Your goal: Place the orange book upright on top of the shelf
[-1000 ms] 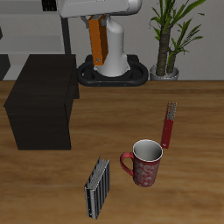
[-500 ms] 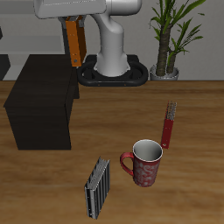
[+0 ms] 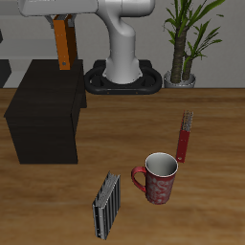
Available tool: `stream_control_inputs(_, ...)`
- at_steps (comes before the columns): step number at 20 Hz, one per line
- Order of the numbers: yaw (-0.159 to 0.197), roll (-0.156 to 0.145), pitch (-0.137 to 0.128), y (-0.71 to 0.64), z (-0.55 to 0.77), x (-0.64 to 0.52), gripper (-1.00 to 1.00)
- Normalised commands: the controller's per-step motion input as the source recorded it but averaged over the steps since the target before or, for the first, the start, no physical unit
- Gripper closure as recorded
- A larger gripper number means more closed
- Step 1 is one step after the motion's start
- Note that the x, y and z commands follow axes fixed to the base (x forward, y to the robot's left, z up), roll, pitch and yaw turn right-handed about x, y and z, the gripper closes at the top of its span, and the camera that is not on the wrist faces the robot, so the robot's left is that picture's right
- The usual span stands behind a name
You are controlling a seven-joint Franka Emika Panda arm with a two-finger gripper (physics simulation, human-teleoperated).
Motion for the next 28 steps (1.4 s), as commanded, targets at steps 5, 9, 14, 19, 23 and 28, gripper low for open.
stream_control_inputs(5, -0.003, -0.03, -0.001, -0.22, 0.0, -0.02, 1.0)
stream_control_inputs(9, -0.021, -0.038, 0.0, -0.25, -0.11, 0.03, 1.0)
stream_control_inputs(14, -0.019, -0.03, -0.009, -0.17, -0.09, 0.06, 1.0)
stream_control_inputs(19, 0.005, -0.045, 0.005, -0.15, -0.22, 0.07, 1.0)
stream_control_inputs(23, -0.009, -0.027, 0.017, -0.04, -0.17, 0.06, 1.0)
stream_control_inputs(28, -0.014, -0.05, 0.03, -0.13, -0.25, 0.08, 1.0)
